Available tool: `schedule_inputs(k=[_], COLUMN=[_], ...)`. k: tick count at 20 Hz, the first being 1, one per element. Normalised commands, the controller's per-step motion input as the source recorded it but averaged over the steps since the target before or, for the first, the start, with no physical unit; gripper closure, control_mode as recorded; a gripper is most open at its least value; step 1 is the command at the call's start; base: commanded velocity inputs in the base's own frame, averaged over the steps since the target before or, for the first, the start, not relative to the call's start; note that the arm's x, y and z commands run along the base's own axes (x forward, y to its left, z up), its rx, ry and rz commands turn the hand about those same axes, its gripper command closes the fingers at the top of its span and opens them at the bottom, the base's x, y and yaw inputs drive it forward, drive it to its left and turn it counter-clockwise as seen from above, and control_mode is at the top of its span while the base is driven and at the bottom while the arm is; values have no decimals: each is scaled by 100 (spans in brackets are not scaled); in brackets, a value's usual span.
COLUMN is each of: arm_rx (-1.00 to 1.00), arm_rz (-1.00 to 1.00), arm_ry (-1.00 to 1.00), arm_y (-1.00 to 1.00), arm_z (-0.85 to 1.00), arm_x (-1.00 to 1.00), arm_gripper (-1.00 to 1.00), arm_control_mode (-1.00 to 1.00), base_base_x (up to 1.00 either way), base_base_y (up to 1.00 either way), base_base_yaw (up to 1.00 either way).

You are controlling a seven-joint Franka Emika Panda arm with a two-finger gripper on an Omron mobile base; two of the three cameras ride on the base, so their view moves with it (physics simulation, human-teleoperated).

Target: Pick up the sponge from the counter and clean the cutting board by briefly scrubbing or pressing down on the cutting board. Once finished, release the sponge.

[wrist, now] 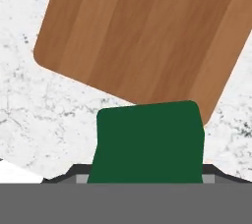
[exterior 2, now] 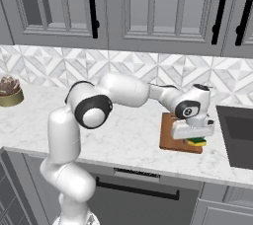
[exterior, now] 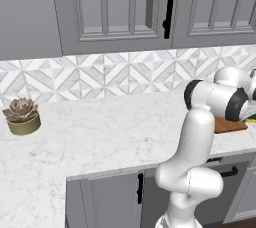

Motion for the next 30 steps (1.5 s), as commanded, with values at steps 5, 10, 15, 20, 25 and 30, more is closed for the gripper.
schedule_inputs(k=[5, 10, 15, 20, 25, 30], arm_rx=[0, -1, 0, 0, 0, 0], arm_rz=[1, 7, 3, 2, 3, 7], arm_ry=[1, -8, -24, -13, 6, 4], arm_y=[33, 79, 53, 22, 41, 15], arm_z=[79, -19, -7, 0, -1, -12], arm_x=[0, 10, 36, 43, 57, 69], arm_gripper=[100, 100, 100, 100, 100, 100], arm_control_mode=[-100, -100, -100, -100, -100, -100], base_base_x=[0, 0, 0, 0, 0, 0], base_base_y=[0, 0, 0, 0, 0, 0], base_base_yaw=[0, 0, 0, 0, 0, 0])
